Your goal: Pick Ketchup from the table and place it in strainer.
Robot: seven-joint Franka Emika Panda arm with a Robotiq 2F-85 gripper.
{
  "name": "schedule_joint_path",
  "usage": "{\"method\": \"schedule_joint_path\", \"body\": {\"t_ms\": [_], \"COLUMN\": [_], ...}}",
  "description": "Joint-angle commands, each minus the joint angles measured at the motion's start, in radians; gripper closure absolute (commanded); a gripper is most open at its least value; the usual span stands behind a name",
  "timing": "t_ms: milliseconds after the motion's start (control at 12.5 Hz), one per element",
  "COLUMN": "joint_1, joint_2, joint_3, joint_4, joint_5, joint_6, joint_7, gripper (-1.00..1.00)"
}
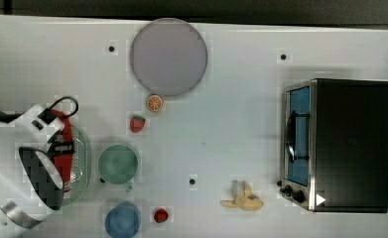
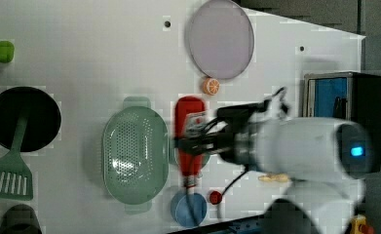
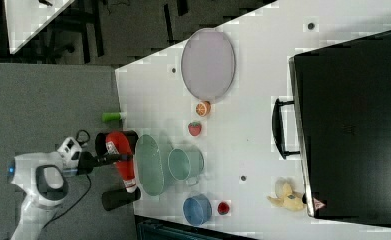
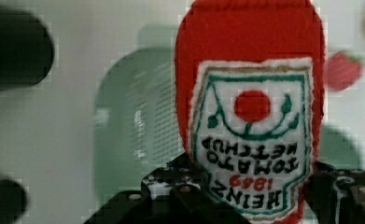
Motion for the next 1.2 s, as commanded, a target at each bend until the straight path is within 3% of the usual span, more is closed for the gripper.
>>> {"method": "schedule_joint_path", "body": {"t_ms": [80,480,560,720,800,880,1200], "joint_1": [0.007,0.046,0.047,0.048,0.046,0.044,0.005], "joint_2": [0.080,0.260,0.290,0.328,0.323,0.306,0.149], "joint_3": [0.034,0.020,0.013,0.001,0.001,0.001,-0.002], "joint_4": [0.014,0.013,0.013,0.015,0.024,0.031,0.068], "joint_5": [-0.023,-0.114,-0.134,-0.168,-0.168,-0.167,-0.155], "joint_6": [0.077,0.247,0.257,0.285,0.318,0.315,0.206], "joint_7": [0.252,0.285,0.285,0.285,0.288,0.301,0.452], "gripper": [-0.21,-0.21,-0.30,-0.72,-0.95,-1.00,-1.00]}}
